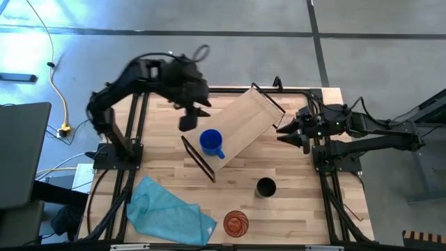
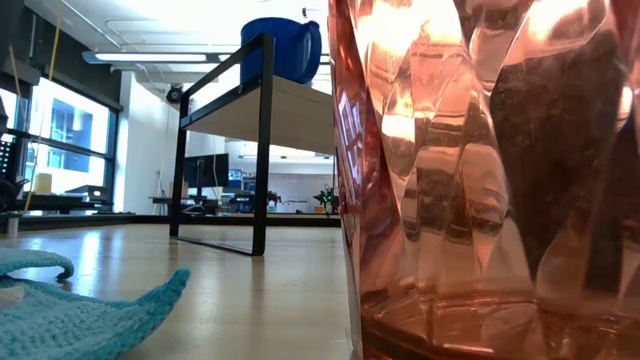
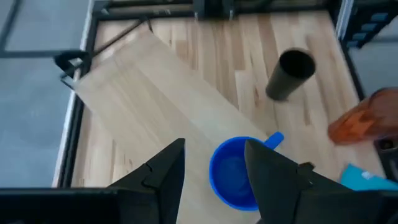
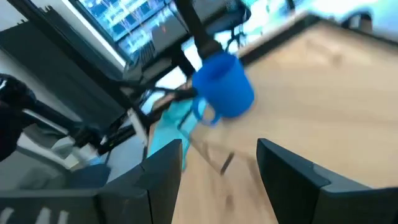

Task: Stack small to large cups/mugs on shelf
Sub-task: Put the black cup on the shelf

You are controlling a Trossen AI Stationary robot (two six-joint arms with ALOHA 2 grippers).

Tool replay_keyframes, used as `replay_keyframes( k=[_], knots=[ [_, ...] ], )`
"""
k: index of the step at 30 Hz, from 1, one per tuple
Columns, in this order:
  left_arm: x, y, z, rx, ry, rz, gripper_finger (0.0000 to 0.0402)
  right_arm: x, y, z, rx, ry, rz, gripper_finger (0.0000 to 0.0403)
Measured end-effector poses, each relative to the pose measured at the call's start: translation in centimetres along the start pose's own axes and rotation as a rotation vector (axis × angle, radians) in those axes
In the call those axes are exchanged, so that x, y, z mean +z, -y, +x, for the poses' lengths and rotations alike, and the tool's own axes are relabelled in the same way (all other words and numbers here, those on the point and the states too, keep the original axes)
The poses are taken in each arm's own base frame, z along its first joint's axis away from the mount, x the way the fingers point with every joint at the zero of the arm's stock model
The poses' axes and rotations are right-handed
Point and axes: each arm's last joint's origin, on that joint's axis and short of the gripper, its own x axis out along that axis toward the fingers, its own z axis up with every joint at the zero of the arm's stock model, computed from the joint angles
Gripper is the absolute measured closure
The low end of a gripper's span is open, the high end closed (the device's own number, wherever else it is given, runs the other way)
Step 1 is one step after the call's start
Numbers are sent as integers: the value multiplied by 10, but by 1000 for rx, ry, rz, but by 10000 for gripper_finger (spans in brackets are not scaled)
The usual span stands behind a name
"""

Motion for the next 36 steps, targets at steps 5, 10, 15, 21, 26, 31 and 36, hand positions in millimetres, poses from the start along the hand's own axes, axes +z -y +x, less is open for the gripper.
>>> replay_keyframes(
  k=[5, 10, 15, 21, 26, 31, 36],
  knots=[
    [-14, 5, -42, 16, 61, -68, 245, -12, -4, 2, 88, -161, 85, 203],
    [-25, 13, -75, -5, 134, -131, 245, -20, -14, 5, 145, -232, 86, 203],
    [-33, 17, -91, -36, 159, -181, 245, -32, -21, 22, 140, -348, 116, 203],
    [-39, 18, -93, -41, 120, -209, 245, -56, -28, 49, 49, -485, 40, 203],
    [-38, 18, -93, -41, 121, -209, 245, -77, -32, 62, -50, -575, -1, 203],
    [-38, 18, -92, -38, 124, -208, 245, -91, -37, 71, -107, -598, -23, 203],
    [-38, 18, -92, -37, 124, -206, 245, -94, -38, 75, -182, -541, -37, 203]
  ],
)
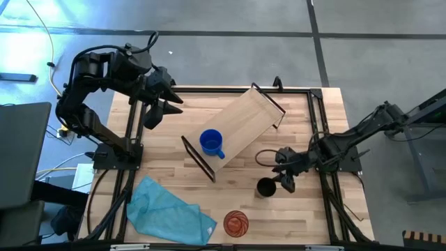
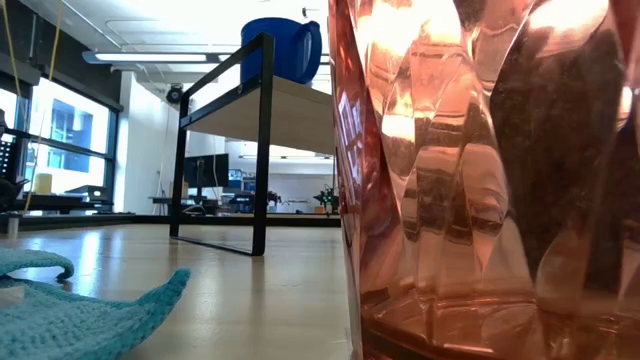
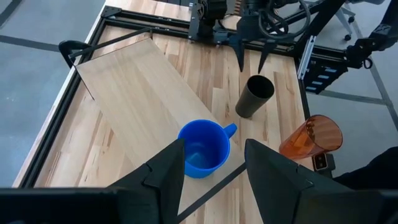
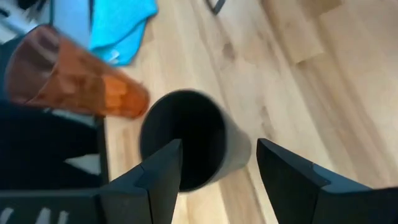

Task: Stack small to large cups/mugs on shelf
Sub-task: Put the black cup on the shelf

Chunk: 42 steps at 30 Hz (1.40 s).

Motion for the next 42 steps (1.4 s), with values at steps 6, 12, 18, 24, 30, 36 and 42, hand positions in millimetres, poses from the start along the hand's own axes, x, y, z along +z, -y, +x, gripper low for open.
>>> replay_keyframes(
  k=[6, 12, 18, 24, 30, 36, 42],
  knots=[
    [0, 0, 0, 0, 0, 2, 245, 1, 0, 6, -31, 18, -2, 203],
    [0, 0, 0, 0, -2, 2, 245, -3, -1, 23, -43, -75, -11, 203],
    [0, 0, 0, 0, -3, 2, 245, -5, -1, 32, -67, -100, -14, 203],
    [0, 0, 0, 7, -2, 1, 245, -3, -1, 34, -88, -72, -14, 204],
    [0, 0, 0, 7, -2, 0, 245, -2, -1, 34, -89, -61, -11, 229],
    [0, 0, 0, 7, -2, -1, 245, -2, -1, 35, -82, -69, -10, 267],
    [0, 0, 0, 7, -2, -2, 245, -5, -1, 42, -86, -107, -10, 274]
  ],
)
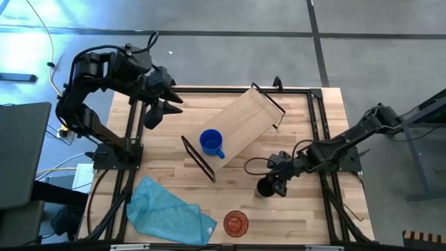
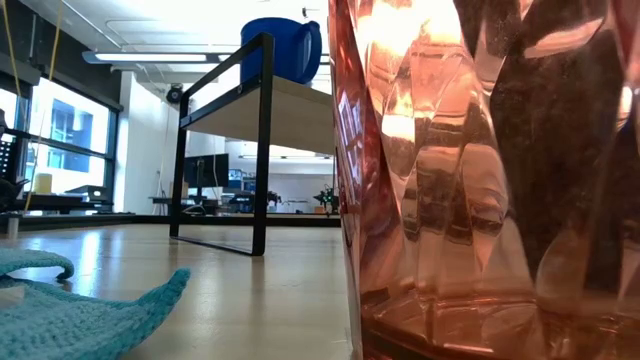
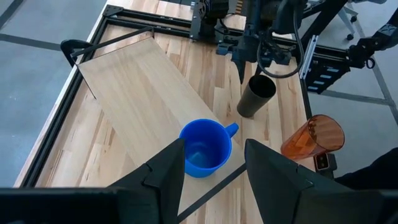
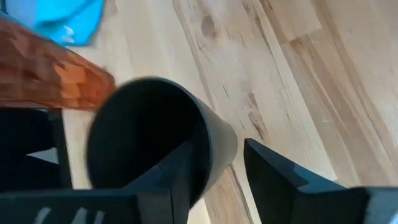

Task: Stack small to large cups/mugs on shelf
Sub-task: Put the black cup on the shelf

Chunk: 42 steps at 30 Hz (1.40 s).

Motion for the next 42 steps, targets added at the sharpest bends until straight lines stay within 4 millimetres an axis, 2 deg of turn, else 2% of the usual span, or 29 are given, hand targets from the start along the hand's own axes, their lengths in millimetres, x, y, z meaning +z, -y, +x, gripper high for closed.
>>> replay_keyframes(
  k=[6, 8, 13, 18, 22, 26, 33, 38, 42],
  knots=[
    [0, 0, 0, 0, 0, -3, 245, 1, -1, 6, -8, 9, 11, 285],
    [0, 0, 0, 0, 0, -3, 245, 2, 0, 6, -16, 11, 24, 306],
    [0, 0, 0, 0, 0, -3, 245, 3, 2, 6, -14, 6, 39, 390],
    [0, 0, 0, 0, -1, -3, 245, 5, 3, 6, -19, 12, 79, 391],
    [-1, 0, 0, 0, -9, -4, 245, 12, -2, -3, -33, 16, 81, 398],
    [-2, 0, 0, 1, -17, -5, 245, 24, -9, -22, -92, 20, 58, 401],
    [-3, 0, 0, 1, -26, -6, 245, 55, -13, -72, -174, 27, 101, 402],
    [-4, 0, 0, 1, -42, -8, 245, 80, -11, -109, -192, 87, 121, 402],
    [-4, 0, 0, 1, -43, -8, 245, 97, -2, -137, -219, 128, 144, 402]
  ],
)
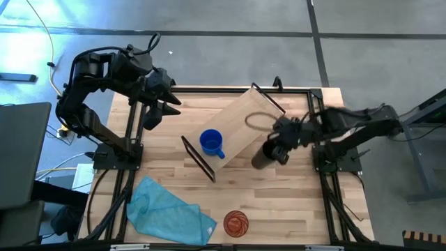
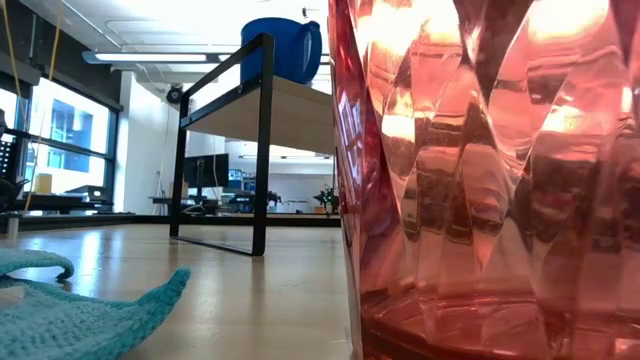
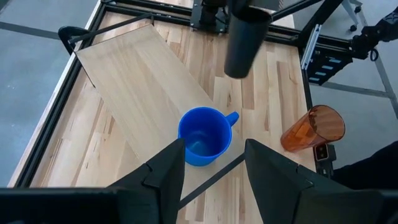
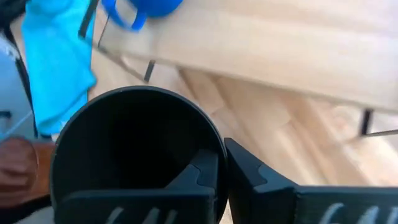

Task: Stack small to large cups/mugs on shelf
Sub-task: Put the black cup on the shelf

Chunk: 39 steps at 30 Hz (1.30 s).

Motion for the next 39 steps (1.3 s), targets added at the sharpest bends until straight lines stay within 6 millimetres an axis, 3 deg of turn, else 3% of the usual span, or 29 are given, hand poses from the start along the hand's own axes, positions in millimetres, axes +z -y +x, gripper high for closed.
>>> replay_keyframes(
  k=[7, 13, 25, 33, 39],
  knots=[
    [0, 0, 0, 0, 0, 0, 245, 36, 20, -27, -61, 60, -4, 403],
    [0, 0, 0, 0, 1, 0, 245, 72, 30, -29, -112, 50, -42, 403],
    [0, 0, 0, 0, 1, -20, 245, 135, 33, 1, -126, -13, -48, 403],
    [0, 0, 0, 0, 2, -24, 245, 150, 29, 33, -153, -99, -52, 403],
    [0, 0, 0, 0, 2, -23, 245, 155, 30, 41, -151, -90, -30, 403]
  ],
)
